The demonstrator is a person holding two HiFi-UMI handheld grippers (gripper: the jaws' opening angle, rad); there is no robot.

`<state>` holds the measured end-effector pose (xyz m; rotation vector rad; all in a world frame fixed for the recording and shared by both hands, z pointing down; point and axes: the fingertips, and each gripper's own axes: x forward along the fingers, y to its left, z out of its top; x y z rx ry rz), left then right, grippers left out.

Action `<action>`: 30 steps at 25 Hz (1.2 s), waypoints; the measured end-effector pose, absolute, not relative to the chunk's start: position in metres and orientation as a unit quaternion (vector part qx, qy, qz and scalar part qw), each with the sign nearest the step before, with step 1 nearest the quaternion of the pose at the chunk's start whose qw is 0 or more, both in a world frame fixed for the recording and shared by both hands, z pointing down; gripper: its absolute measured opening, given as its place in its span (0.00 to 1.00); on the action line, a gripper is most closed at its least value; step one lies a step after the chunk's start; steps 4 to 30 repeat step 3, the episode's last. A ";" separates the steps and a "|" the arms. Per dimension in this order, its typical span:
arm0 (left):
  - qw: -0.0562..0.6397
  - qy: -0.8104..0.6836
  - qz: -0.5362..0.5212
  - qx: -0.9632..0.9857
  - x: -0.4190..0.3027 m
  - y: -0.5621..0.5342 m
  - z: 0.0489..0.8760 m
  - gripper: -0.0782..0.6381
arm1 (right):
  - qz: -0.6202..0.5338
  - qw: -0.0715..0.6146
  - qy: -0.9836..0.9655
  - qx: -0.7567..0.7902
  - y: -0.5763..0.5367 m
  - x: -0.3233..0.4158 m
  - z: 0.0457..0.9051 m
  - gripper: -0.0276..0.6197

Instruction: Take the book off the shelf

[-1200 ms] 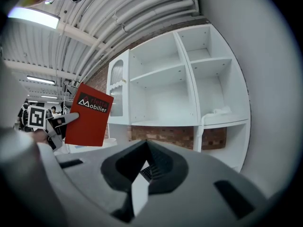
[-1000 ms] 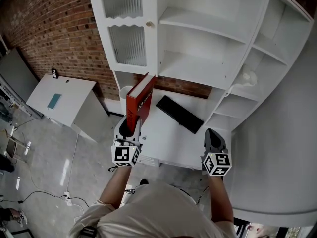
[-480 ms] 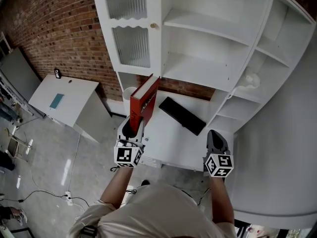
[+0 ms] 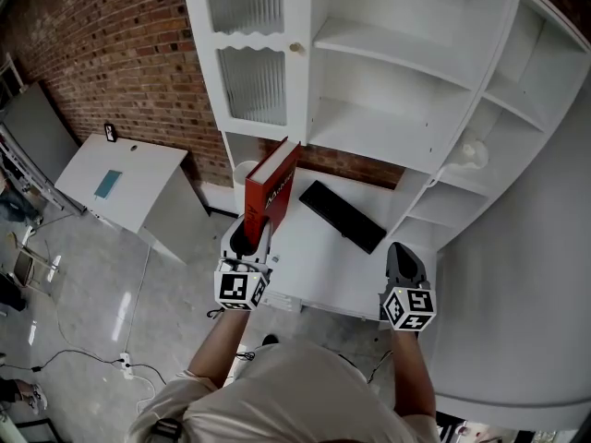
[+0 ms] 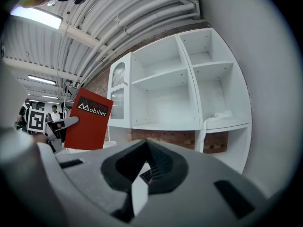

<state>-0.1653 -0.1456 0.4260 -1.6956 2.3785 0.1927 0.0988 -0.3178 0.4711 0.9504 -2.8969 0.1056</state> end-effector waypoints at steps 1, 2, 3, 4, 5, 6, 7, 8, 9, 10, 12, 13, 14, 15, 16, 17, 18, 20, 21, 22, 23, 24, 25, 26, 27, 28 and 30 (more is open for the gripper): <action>0.107 0.808 0.066 -0.576 -0.165 -0.145 0.426 0.32 | 0.034 0.045 -0.949 0.311 -0.318 0.098 0.471 0.05; 0.107 0.808 0.067 -0.576 -0.166 -0.145 0.426 0.32 | 0.034 0.045 -0.949 0.311 -0.317 0.098 0.471 0.05; 0.107 0.808 0.067 -0.576 -0.166 -0.144 0.426 0.32 | 0.034 0.045 -0.949 0.311 -0.317 0.098 0.471 0.05; 0.107 0.808 0.067 -0.576 -0.166 -0.144 0.426 0.32 | 0.034 0.045 -0.949 0.311 -0.317 0.098 0.471 0.05; 0.107 0.808 0.067 -0.576 -0.166 -0.144 0.426 0.32 | 0.034 0.045 -0.949 0.311 -0.317 0.098 0.471 0.05; 0.107 0.808 0.067 -0.576 -0.166 -0.144 0.426 0.32 | 0.034 0.045 -0.949 0.311 -0.317 0.098 0.471 0.05; 0.107 0.808 0.067 -0.576 -0.166 -0.144 0.426 0.32 | 0.034 0.045 -0.949 0.311 -0.317 0.098 0.471 0.05; 0.107 0.808 0.067 -0.576 -0.166 -0.144 0.426 0.32 | 0.034 0.045 -0.949 0.311 -0.317 0.098 0.471 0.05; 0.107 0.808 0.067 -0.576 -0.166 -0.144 0.426 0.32 | 0.034 0.045 -0.949 0.311 -0.317 0.098 0.471 0.05; 0.107 0.808 0.067 -0.576 -0.166 -0.144 0.426 0.32 | 0.034 0.045 -0.949 0.311 -0.317 0.098 0.471 0.05; 0.107 0.808 0.067 -0.576 -0.166 -0.144 0.426 0.32 | 0.034 0.045 -0.949 0.311 -0.317 0.098 0.471 0.05; 0.107 0.808 0.067 -0.576 -0.166 -0.144 0.426 0.32 | 0.034 0.045 -0.949 0.311 -0.317 0.098 0.471 0.05; 0.107 0.808 0.067 -0.576 -0.166 -0.144 0.426 0.32 | 0.034 0.045 -0.949 0.311 -0.317 0.098 0.471 0.05; 0.107 0.808 0.067 -0.576 -0.166 -0.144 0.426 0.32 | 0.034 0.045 -0.949 0.311 -0.317 0.098 0.471 0.05; 0.107 0.808 0.067 -0.576 -0.166 -0.144 0.426 0.32 | 0.034 0.045 -0.949 0.311 -0.317 0.098 0.471 0.05; 0.107 0.808 0.067 -0.576 -0.166 -0.144 0.426 0.32 | 0.034 0.045 -0.949 0.311 -0.317 0.098 0.471 0.05; 0.107 0.808 0.067 -0.576 -0.166 -0.144 0.426 0.32 | 0.034 0.045 -0.949 0.311 -0.317 0.098 0.471 0.05; 0.107 0.808 0.067 -0.576 -0.166 -0.144 0.426 0.32 | 0.034 0.045 -0.949 0.311 -0.317 0.098 0.471 0.05; 0.107 0.808 0.067 -0.576 -0.166 -0.144 0.426 0.32 | 0.034 0.045 -0.949 0.311 -0.317 0.098 0.471 0.05; 0.107 0.808 0.067 -0.576 -0.166 -0.144 0.426 0.32 | 0.034 0.045 -0.949 0.311 -0.317 0.098 0.471 0.05; 0.107 0.808 0.067 -0.576 -0.166 -0.144 0.426 0.32 | 0.034 0.045 -0.949 0.311 -0.317 0.098 0.471 0.05; 0.107 0.808 0.067 -0.576 -0.166 -0.144 0.426 0.32 | 0.034 0.045 -0.949 0.311 -0.317 0.098 0.471 0.05; 0.107 0.808 0.067 -0.576 -0.166 -0.144 0.426 0.32 | 0.034 0.045 -0.949 0.311 -0.317 0.098 0.471 0.05; 0.107 0.808 0.067 -0.576 -0.166 -0.144 0.426 0.32 | 0.034 0.045 -0.949 0.311 -0.317 0.098 0.471 0.05; 0.107 0.808 0.067 -0.576 -0.166 -0.144 0.426 0.32 | 0.034 0.045 -0.949 0.311 -0.317 0.098 0.471 0.05; 0.107 0.808 0.067 -0.576 -0.166 -0.144 0.426 0.32 | 0.034 0.045 -0.949 0.311 -0.317 0.098 0.471 0.05; 0.107 0.808 0.067 -0.576 -0.166 -0.144 0.426 0.32 | 0.034 0.045 -0.949 0.311 -0.317 0.098 0.471 0.05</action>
